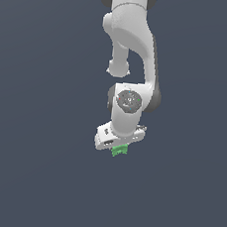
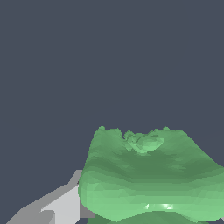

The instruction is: Pick up the object and move it to a goal position.

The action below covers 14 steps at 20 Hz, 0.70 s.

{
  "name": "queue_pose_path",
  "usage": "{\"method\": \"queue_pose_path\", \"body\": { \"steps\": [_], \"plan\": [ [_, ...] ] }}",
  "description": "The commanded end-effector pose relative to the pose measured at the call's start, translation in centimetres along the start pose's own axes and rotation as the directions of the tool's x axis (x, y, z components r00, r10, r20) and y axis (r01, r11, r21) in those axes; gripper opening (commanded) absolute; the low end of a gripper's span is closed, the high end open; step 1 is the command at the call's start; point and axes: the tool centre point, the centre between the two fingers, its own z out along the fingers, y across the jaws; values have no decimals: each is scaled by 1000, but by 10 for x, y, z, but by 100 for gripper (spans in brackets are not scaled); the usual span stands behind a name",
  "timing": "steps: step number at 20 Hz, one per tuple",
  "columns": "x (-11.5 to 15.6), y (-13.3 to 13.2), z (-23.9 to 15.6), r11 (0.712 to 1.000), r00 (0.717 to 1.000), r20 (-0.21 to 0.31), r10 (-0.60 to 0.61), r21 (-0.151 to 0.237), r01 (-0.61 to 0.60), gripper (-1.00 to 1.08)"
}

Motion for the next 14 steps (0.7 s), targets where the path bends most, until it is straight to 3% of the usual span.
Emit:
{"method": "queue_pose_path", "body": {
  "steps": [1,14],
  "plan": [
    [-5,-7,-15,1000,1000,-1,0,0,0,-100],
    [-47,-56,-127,1000,1000,-1,-1,-2,1,-100]
  ]
}}
